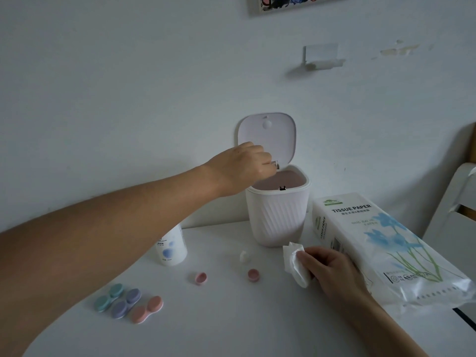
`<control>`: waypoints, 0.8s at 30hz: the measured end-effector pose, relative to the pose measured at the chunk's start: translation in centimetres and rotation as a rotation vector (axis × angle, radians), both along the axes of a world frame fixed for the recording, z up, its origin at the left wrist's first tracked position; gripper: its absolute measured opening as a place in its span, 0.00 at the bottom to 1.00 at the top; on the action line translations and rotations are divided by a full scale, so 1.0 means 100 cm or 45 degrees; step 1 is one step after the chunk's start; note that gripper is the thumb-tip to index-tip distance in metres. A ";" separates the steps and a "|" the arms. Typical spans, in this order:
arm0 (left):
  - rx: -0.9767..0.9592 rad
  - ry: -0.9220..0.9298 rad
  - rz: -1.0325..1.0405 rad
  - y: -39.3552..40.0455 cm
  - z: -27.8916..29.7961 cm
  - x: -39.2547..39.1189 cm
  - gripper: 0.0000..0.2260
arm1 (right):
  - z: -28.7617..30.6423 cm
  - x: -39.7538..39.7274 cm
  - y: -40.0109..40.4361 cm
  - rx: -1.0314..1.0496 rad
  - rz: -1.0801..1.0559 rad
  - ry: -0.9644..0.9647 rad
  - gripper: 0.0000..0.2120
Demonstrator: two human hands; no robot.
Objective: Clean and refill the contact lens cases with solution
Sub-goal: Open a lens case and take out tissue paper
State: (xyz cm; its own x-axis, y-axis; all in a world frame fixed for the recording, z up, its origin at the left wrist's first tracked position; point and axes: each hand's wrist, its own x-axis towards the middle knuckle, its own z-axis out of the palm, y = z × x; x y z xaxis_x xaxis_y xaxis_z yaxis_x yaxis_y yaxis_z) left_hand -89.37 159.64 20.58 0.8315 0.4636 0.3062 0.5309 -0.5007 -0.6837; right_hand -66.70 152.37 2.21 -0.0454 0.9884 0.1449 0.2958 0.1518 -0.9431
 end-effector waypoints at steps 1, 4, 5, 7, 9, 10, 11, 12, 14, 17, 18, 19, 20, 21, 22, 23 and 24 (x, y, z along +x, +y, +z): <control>0.001 -0.019 -0.003 0.000 -0.001 -0.001 0.12 | -0.001 0.000 0.000 -0.002 0.006 0.008 0.08; -0.052 -0.075 0.029 -0.001 -0.003 -0.006 0.15 | -0.002 0.000 0.001 0.003 0.018 0.021 0.08; -0.064 -0.074 0.052 -0.001 -0.004 -0.007 0.16 | -0.003 0.000 0.001 0.006 0.021 0.028 0.08; -0.064 -0.082 0.071 -0.003 -0.006 -0.008 0.16 | -0.003 0.000 0.002 0.007 0.026 0.028 0.08; -0.050 -0.086 0.066 -0.003 -0.008 -0.008 0.14 | -0.004 0.000 0.002 0.004 0.031 0.018 0.08; -0.042 -0.082 0.059 -0.003 -0.008 -0.008 0.14 | -0.004 0.000 0.003 0.005 0.034 0.024 0.08; -0.043 -0.080 0.047 -0.002 -0.009 -0.008 0.14 | -0.005 0.000 0.003 0.007 0.036 0.036 0.08; -0.049 -0.080 0.033 -0.002 -0.008 -0.008 0.15 | -0.005 0.000 0.004 0.009 0.037 0.046 0.08; -0.052 -0.116 -0.003 -0.002 -0.008 -0.008 0.13 | -0.006 0.000 0.004 0.007 0.035 0.050 0.08; -0.168 -0.446 -0.046 0.000 -0.011 -0.010 0.06 | -0.007 0.001 0.004 0.006 0.032 0.035 0.07; -0.250 -0.639 -0.023 -0.001 -0.014 -0.010 0.04 | -0.007 0.001 0.004 0.012 0.033 0.038 0.08; -0.331 -0.844 0.010 -0.001 -0.018 -0.012 0.02 | -0.008 0.000 0.004 0.019 0.031 0.046 0.08; -0.400 -1.043 0.050 -0.002 -0.022 -0.013 0.04 | -0.008 0.000 0.004 0.027 0.028 0.045 0.08; -0.446 -1.211 0.069 -0.004 -0.027 -0.015 0.06 | -0.008 0.000 0.004 0.035 0.024 0.032 0.08; -0.467 -1.357 0.069 -0.007 -0.032 -0.016 0.08 | -0.009 0.000 0.004 0.042 0.023 0.020 0.08; -0.473 -1.488 0.058 -0.014 -0.036 -0.017 0.08 | -0.009 -0.001 0.004 0.045 0.027 0.023 0.08; -0.472 -1.600 0.047 -0.022 -0.041 -0.018 0.08 | -0.009 -0.001 0.005 0.045 0.034 0.038 0.07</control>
State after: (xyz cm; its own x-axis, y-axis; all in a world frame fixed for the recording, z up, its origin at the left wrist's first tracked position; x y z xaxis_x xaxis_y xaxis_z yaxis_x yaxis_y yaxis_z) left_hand -91.18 157.46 16.49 0.0585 0.7033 0.7084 0.7182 -0.5226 0.4595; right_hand -66.77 152.85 1.29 -0.0667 0.9811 0.1816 0.2630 0.1928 -0.9453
